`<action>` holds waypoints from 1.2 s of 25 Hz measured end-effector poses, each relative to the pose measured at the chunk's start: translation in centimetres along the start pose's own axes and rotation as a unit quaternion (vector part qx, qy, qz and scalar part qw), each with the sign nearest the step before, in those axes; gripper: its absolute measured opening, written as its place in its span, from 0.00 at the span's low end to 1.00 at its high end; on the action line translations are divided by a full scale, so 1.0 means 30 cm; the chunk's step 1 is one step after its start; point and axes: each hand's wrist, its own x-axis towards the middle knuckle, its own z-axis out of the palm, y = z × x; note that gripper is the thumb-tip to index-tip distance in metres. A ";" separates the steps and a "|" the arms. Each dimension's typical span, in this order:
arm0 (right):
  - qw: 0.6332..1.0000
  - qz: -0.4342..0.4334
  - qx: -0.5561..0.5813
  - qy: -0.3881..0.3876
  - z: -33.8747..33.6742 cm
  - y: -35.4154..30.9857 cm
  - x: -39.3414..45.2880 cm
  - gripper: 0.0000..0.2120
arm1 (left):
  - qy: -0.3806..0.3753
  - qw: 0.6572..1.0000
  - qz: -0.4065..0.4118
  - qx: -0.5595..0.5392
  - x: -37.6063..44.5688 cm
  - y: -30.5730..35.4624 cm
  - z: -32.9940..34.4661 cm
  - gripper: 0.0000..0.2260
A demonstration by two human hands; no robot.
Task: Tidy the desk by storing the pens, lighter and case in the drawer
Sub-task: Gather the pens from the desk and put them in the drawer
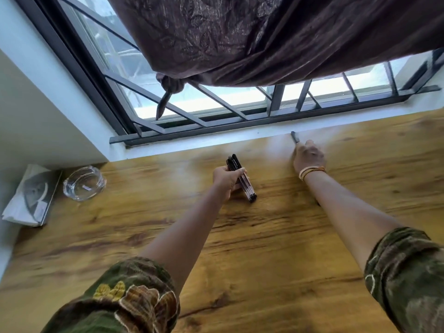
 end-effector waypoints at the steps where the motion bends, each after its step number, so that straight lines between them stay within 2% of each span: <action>1: 1.000 -0.012 0.025 0.003 -0.002 -0.008 -0.016 0.15 | 0.001 1.000 0.001 0.007 -0.006 -0.002 0.001 0.07; 3: 0.993 -0.010 0.118 0.000 -0.016 -0.038 -0.067 0.10 | 0.005 1.000 0.004 0.007 -0.019 -0.004 0.003 0.08; 5: 0.964 0.019 0.267 -0.005 -0.049 -0.079 -0.141 0.08 | 0.008 1.000 0.003 -0.019 -0.047 -0.001 0.006 0.07; 7: 0.921 0.031 0.383 -0.063 -0.074 -0.122 -0.231 0.08 | 0.015 0.999 -0.006 -0.049 -0.075 0.000 0.008 0.06; 9: 0.883 0.013 0.443 -0.152 -0.083 -0.154 -0.325 0.12 | 0.015 0.998 -0.006 -0.058 -0.107 -0.008 0.011 0.07; 12: 0.871 -0.020 0.463 -0.161 -0.085 -0.162 -0.415 0.15 | 0.005 0.999 -0.004 -0.054 -0.156 -0.028 0.023 0.10; 15: 0.867 -0.004 0.475 -0.150 -0.113 -0.136 -0.469 0.15 | -0.019 0.999 -0.008 -0.038 -0.191 -0.044 0.037 0.12; 20: 0.856 0.001 0.486 -0.174 -0.162 -0.035 -0.528 0.12 | -0.057 0.998 -0.015 -0.020 -0.263 -0.089 0.094 0.09; 23: 0.868 0.018 0.473 -0.150 -0.173 0.016 -0.560 0.10 | -0.076 0.997 -0.026 -0.007 -0.290 -0.115 0.135 0.14; 26: 0.878 0.047 0.463 -0.114 -0.171 0.060 -0.588 0.05 | -0.102 0.994 -0.035 0.004 -0.315 -0.132 0.168 0.14; 30: 0.862 0.096 0.489 -0.091 -0.179 0.109 -0.616 0.03 | -0.128 0.991 -0.041 0.020 -0.346 -0.156 0.205 0.14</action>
